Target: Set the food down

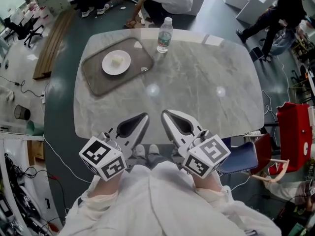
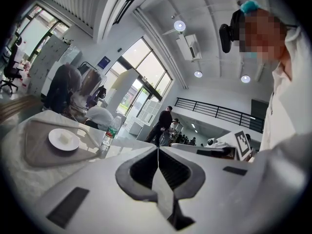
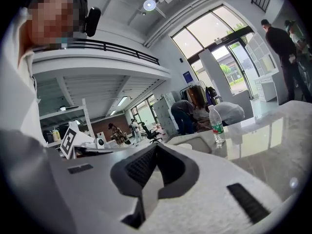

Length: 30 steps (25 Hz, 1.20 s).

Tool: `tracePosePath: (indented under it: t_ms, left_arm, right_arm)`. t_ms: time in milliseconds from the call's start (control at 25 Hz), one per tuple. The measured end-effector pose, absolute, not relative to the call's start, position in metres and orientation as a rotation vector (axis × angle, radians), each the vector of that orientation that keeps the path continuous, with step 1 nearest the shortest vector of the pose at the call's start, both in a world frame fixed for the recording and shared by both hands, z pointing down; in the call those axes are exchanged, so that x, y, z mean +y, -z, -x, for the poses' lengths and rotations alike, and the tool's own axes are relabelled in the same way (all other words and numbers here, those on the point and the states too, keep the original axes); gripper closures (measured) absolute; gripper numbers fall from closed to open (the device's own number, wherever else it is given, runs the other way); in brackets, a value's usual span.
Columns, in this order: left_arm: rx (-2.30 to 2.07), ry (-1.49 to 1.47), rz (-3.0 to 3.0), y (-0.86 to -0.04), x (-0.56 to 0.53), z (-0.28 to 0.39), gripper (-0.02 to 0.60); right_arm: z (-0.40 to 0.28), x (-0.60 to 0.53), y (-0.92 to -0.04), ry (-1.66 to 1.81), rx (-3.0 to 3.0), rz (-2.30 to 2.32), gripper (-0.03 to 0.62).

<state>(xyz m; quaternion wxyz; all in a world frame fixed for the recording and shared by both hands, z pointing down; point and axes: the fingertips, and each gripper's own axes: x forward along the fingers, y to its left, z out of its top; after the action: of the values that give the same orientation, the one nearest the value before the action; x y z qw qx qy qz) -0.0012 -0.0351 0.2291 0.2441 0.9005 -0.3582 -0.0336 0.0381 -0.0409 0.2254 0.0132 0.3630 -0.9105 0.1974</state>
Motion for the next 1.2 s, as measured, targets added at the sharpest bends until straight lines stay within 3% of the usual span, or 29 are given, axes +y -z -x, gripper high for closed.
tracePosePath:
  t_ms: [1200]
  left_arm:
    - [-0.957,0.089,-2.45,-0.2329,-0.0383,-0.004,0.563]
  right_arm:
    - [-0.0437,-0.0445,-0.2305,-0.606,-2.796,-1.141,0.592]
